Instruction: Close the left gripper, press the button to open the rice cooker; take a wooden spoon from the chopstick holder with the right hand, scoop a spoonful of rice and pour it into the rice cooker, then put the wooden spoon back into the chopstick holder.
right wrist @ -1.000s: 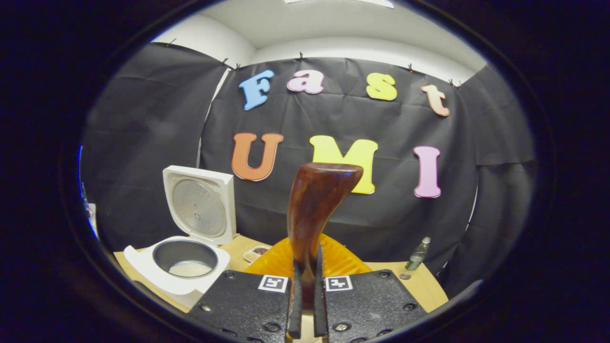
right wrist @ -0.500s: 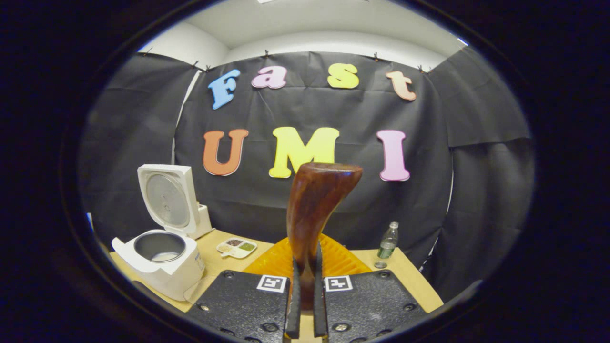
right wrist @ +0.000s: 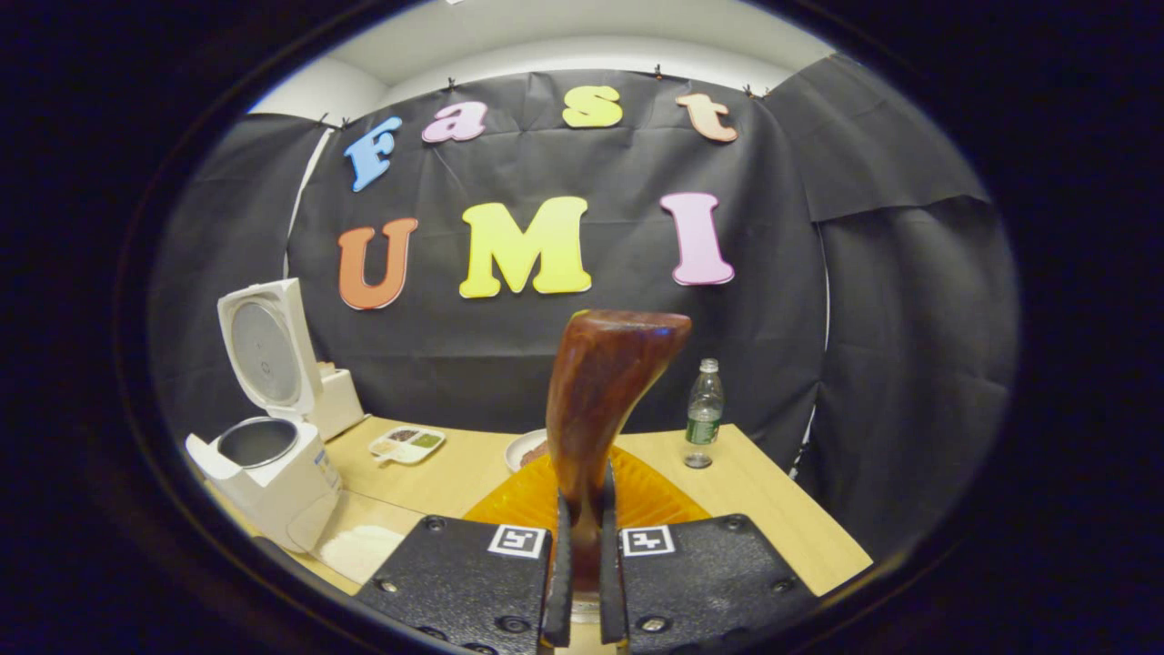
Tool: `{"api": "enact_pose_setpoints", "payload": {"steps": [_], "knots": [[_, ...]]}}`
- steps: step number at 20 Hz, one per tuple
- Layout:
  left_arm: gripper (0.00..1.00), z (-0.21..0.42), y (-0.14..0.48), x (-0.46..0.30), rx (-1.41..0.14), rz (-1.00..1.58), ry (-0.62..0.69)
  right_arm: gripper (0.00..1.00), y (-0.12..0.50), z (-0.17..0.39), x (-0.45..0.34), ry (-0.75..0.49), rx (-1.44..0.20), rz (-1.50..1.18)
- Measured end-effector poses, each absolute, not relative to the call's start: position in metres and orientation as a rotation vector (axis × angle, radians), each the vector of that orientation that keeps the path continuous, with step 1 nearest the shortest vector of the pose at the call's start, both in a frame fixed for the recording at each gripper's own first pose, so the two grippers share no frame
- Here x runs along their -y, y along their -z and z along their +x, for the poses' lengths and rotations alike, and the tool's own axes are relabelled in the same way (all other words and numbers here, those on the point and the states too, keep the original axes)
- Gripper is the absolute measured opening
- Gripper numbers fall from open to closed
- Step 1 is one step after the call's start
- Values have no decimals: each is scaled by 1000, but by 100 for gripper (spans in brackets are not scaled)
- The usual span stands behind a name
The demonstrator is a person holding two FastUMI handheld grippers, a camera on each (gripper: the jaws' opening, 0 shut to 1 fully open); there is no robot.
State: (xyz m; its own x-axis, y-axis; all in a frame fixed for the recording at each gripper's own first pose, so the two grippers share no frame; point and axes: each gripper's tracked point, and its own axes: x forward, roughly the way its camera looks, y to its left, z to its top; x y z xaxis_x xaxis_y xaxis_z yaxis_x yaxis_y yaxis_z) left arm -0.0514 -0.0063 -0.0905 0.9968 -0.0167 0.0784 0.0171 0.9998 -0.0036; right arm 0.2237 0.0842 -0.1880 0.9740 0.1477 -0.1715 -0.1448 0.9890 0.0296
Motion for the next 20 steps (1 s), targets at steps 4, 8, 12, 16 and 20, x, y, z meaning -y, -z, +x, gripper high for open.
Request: {"api": "enact_pose_setpoints", "payload": {"steps": [4, 8, 12, 16, 20], "knots": [[95, -17, 70, 8, 61, -70, 46, 19, 209, 230, -85, -188, -195, 76], [94, 30, 46, -7, 62, -66, 28, 71, 200, 231, -59, -130, -135, 67], [94, 71, 34, -17, 36, -31, 33, 100, 174, 207, -44, -47, -53, 57], [94, 109, 16, -40, 46, -7, -11, 100, 160, 174, -47, -17, -60, 41], [94, 146, 1, -57, 46, -61, -26, 100, 149, 139, -53, -14, -35, 37]]}}
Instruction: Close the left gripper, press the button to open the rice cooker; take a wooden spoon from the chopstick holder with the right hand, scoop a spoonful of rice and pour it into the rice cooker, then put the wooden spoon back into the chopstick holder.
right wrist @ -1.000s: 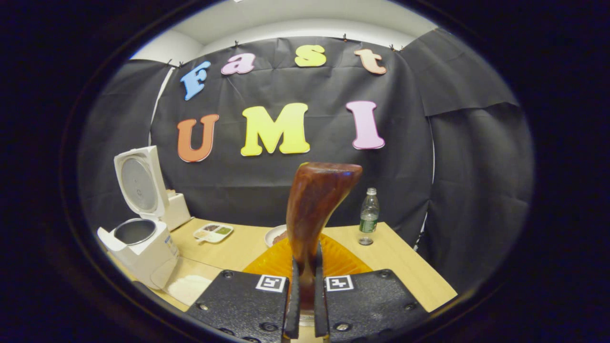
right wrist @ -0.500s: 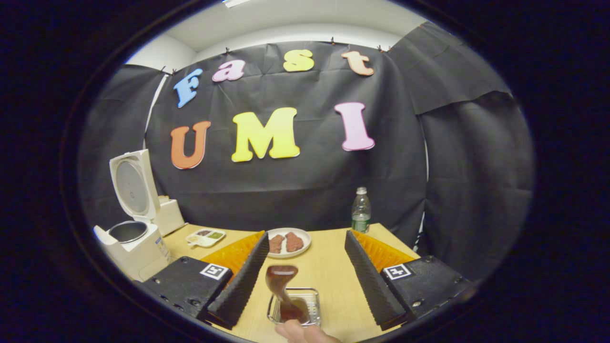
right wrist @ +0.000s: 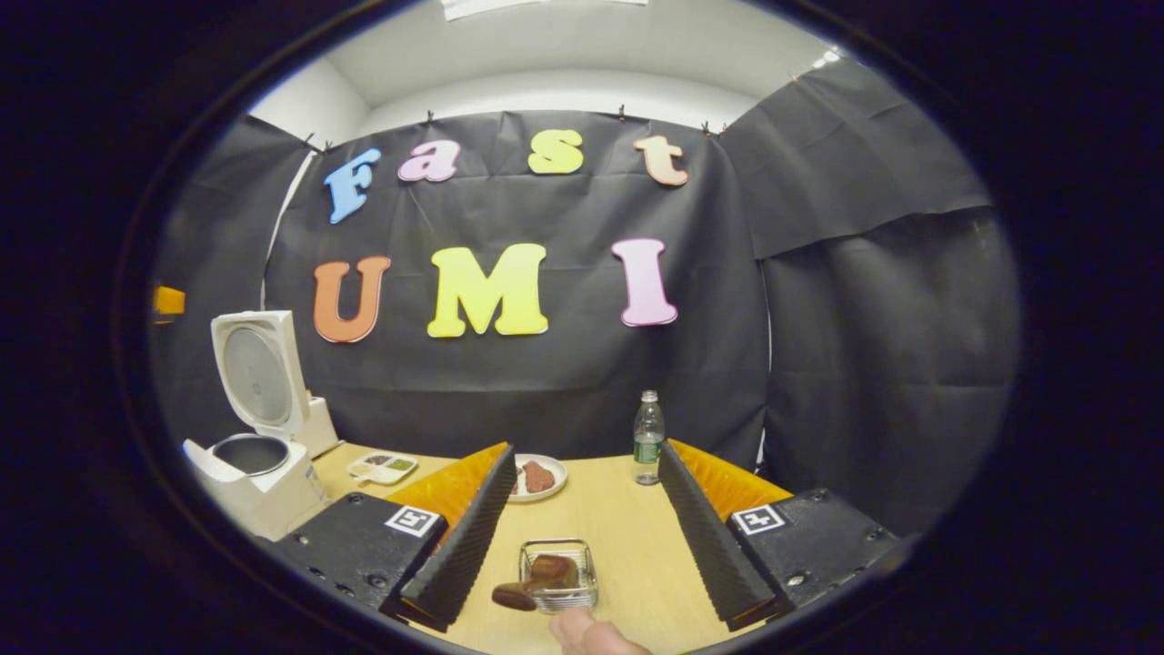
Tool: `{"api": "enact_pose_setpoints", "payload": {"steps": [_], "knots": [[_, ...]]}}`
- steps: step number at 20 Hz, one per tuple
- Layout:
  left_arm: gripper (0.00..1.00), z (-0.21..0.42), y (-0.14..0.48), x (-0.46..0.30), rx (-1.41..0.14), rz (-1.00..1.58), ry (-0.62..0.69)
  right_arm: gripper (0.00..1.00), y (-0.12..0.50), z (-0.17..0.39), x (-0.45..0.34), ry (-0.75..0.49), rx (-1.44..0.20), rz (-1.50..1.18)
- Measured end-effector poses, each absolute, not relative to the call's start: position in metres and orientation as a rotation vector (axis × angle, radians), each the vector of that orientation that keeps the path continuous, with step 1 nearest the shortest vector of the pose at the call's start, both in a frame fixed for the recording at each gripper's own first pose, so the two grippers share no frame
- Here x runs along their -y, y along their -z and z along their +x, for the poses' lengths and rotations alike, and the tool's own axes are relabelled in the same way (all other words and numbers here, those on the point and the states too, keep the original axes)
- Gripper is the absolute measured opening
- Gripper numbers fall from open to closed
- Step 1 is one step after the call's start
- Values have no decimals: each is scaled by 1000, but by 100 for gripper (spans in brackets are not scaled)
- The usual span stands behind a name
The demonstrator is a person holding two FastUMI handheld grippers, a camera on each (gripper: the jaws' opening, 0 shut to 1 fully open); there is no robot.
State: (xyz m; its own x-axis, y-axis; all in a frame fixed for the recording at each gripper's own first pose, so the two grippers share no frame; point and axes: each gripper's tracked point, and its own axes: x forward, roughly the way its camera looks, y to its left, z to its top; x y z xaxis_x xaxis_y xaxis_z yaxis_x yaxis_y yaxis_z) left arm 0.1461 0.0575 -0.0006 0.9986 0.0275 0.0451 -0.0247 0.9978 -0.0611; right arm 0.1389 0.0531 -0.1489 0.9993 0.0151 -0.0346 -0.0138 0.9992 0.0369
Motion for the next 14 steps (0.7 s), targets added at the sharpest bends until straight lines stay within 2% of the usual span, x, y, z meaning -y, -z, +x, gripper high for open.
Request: {"api": "enact_pose_setpoints", "payload": {"steps": [5, 7, 9, 14], "knots": [[93, 196, -21, -94, 59, -23, -105, 100, 144, 105, -71, -47, 12, 25], [94, 217, -30, -113, 49, -1, -152, 100, 150, 97, -88, -98, 15, 18], [94, 238, -47, -119, 73, -23, -142, 100, 158, 96, -100, -150, 7, -13], [94, 297, -82, -127, 148, -16, -160, 100, 173, 105, -109, -177, -5, -62]]}}
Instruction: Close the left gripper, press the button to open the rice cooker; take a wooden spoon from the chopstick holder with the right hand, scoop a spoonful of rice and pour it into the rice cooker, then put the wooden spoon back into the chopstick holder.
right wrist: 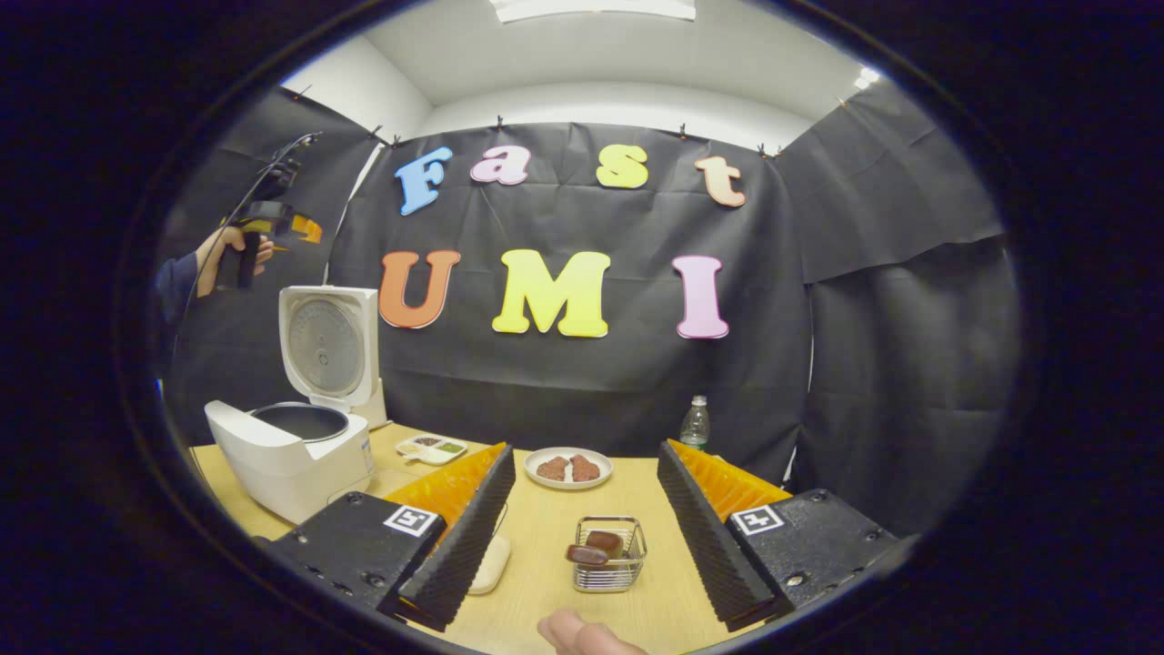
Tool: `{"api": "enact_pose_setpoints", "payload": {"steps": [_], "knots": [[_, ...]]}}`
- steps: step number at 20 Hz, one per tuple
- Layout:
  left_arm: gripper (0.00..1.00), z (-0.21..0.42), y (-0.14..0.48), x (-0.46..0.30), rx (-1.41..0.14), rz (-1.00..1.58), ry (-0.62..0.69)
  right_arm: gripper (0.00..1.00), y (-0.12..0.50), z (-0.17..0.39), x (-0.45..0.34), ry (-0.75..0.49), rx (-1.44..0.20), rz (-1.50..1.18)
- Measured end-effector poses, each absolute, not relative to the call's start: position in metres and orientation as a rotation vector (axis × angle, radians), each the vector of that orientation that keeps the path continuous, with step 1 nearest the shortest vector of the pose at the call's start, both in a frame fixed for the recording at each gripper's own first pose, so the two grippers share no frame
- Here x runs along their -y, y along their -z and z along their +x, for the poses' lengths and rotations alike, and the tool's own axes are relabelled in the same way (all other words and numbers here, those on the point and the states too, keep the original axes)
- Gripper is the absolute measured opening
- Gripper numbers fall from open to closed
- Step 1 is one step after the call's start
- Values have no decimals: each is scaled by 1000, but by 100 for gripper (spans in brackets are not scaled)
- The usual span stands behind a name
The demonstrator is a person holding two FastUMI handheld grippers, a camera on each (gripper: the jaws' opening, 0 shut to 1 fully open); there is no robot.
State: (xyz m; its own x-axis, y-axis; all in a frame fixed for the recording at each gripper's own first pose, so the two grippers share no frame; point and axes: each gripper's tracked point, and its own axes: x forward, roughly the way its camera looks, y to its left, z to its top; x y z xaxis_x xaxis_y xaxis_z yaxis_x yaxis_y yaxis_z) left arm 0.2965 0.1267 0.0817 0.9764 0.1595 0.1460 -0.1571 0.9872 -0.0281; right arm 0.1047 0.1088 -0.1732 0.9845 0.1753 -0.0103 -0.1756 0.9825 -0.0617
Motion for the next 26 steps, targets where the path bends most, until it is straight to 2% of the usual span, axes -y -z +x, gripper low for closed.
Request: {"api": "enact_pose_setpoints", "payload": {"steps": [4, 11, 15, 20, 26], "knots": [[94, 347, -69, -113, 128, -7, -148, 100, 184, 114, -111, -208, -18, -48], [94, 399, 3, -119, -62, 34, -207, 100, 189, 115, -92, -194, -37, -10], [99, 391, 12, -122, -86, 27, -224, 100, 180, 98, -78, -169, -40, 17], [100, 354, 20, -112, -116, 27, -220, 100, 160, 59, -77, -185, -27, 61], [98, 299, 58, -103, -282, -14, -204, 100, 143, 13, -75, -203, 20, 44]]}}
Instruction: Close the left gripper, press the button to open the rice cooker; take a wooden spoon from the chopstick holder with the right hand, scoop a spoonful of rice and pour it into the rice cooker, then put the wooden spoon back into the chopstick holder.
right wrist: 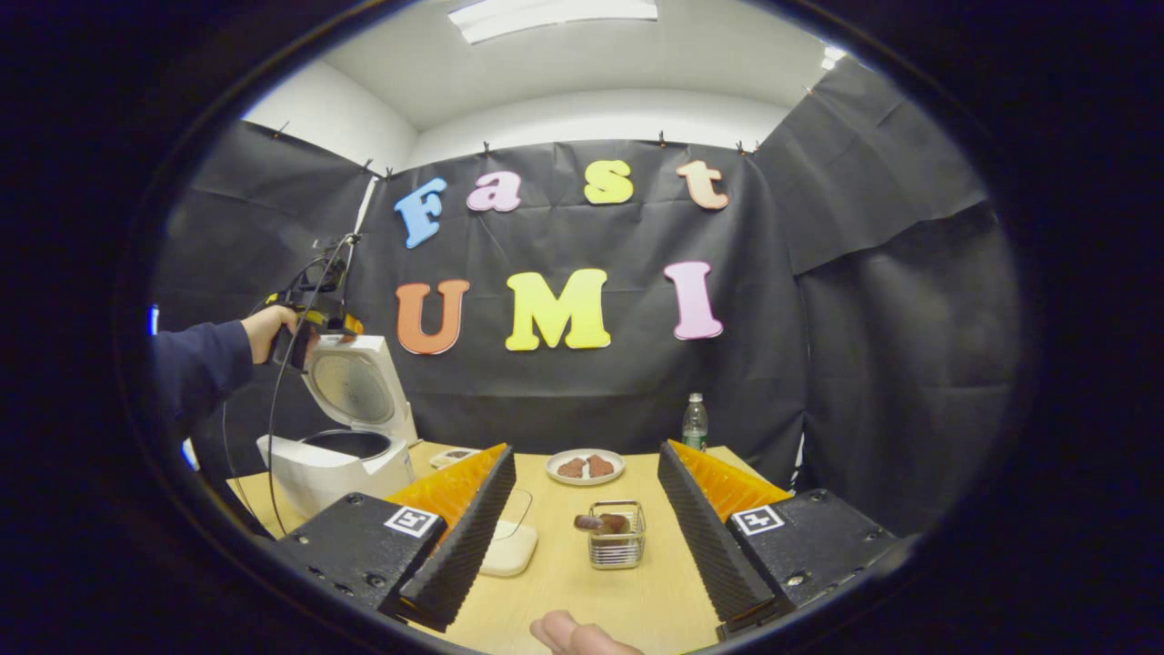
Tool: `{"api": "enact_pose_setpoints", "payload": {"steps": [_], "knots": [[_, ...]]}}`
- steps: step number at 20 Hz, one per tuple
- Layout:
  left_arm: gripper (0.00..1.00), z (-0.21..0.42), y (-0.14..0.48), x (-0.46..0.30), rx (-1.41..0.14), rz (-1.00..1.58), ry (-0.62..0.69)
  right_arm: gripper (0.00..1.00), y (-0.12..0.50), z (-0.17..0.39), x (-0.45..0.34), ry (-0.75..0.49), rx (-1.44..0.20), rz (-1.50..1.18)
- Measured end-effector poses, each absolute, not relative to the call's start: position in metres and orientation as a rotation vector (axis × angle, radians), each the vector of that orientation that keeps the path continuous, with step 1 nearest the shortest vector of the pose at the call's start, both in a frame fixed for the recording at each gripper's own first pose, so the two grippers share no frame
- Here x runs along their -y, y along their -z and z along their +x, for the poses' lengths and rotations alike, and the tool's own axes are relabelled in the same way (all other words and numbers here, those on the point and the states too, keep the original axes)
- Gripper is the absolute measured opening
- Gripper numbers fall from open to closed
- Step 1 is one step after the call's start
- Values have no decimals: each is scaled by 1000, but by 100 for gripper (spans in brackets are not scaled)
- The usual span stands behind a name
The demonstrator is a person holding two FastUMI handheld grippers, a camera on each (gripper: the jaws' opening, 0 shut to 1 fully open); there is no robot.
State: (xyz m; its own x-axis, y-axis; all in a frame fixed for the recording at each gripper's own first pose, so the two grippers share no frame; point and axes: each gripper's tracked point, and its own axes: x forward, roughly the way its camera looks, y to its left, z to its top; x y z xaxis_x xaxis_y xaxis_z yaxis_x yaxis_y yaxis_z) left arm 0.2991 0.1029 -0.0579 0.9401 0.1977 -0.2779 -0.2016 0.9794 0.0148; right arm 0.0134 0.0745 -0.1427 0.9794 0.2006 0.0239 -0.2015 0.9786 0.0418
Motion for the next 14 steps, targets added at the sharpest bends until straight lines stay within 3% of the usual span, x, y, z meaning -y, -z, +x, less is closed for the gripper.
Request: {"api": "enact_pose_setpoints", "payload": {"steps": [1, 7, 11, 14], "knots": [[89, 288, 68, -99, -304, -14, -207, 100, 140, 8, -70, -194, 27, 46], [88, 234, 120, -78, -395, -45, -139, 99, 122, -29, -58, -150, 73, 35], [99, 206, 162, -65, -442, -52, -123, 100, 104, -54, -63, -159, 108, 21], [98, 191, 191, -63, -511, -24, -116, 100, 88, -74, -70, -178, 154, 15]]}}
